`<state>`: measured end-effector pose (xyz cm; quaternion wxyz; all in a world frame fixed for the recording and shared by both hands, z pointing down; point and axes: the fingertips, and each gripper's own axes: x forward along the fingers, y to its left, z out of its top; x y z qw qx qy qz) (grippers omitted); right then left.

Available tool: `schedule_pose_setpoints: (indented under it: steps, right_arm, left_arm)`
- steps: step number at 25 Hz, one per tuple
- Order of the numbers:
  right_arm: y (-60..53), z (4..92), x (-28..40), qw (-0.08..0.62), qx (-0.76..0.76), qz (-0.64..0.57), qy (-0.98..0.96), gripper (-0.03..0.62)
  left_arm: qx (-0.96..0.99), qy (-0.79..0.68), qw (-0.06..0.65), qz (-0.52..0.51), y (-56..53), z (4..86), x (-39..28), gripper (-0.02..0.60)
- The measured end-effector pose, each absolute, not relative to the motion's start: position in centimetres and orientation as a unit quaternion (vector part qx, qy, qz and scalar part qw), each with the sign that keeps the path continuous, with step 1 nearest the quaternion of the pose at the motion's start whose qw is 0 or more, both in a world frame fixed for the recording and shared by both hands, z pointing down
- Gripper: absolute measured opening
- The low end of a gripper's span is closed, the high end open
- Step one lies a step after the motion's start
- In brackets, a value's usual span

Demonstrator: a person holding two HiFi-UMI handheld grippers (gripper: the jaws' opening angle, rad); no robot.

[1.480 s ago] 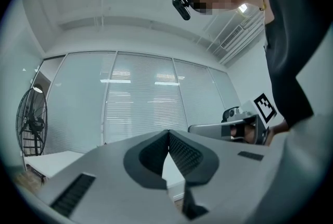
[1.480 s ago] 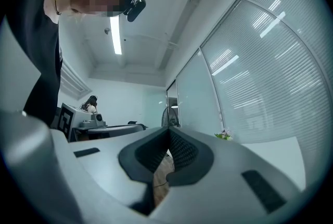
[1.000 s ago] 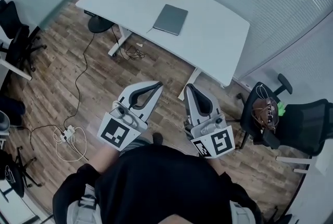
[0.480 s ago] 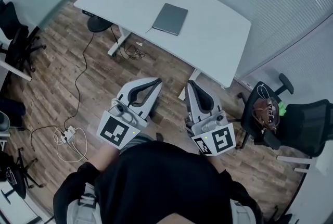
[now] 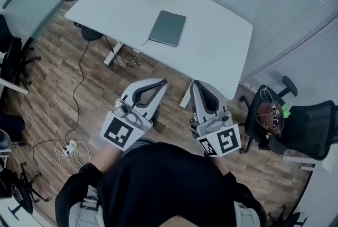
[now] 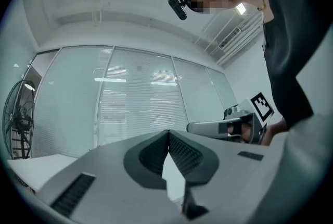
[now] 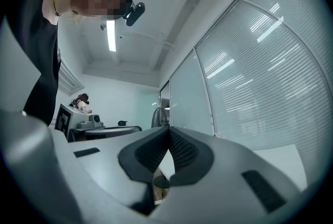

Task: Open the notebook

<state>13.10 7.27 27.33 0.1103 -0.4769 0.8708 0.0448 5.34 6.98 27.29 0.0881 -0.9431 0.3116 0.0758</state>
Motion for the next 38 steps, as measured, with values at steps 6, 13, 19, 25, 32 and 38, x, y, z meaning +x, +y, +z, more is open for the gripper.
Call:
schedule_pose_setpoints:
  steps: [6,13,19,25,32,38]
  right_arm:
    - [2.8,27.6,13.1,0.105,-0.482,0.048,0.868,0.005]
    - [-2.8,27.9,12.9,0.105,-0.490,0.038,0.865,0.005]
    - [-7.4,27.1,12.4,0.103,-0.494,0.042,0.862,0.005]
    - [-11.3,26.7,11.8,0.102,-0.501,0.045,0.858,0.005]
    - [-15.3,26.7,12.0,0.100,-0.518,0.047,0.848,0.005]
    - [-17.7,26.7,12.2,0.101,-0.532,0.048,0.839,0.005]
  left_arm:
    - [-0.944,0.306,0.097,0.078,2.2,27.1,5.2,0.011]
    - [-0.947,0.299,0.090,0.078,-3.2,26.9,4.9,0.011]
    - [-0.950,0.292,0.091,0.069,-7.5,26.6,4.4,0.011]
    - [-0.952,0.284,0.090,0.074,-11.6,26.1,3.8,0.011]
    - [-0.958,0.264,0.089,0.072,-15.8,26.4,4.1,0.011]
    - [-0.961,0.254,0.083,0.073,-18.6,26.7,4.2,0.011]
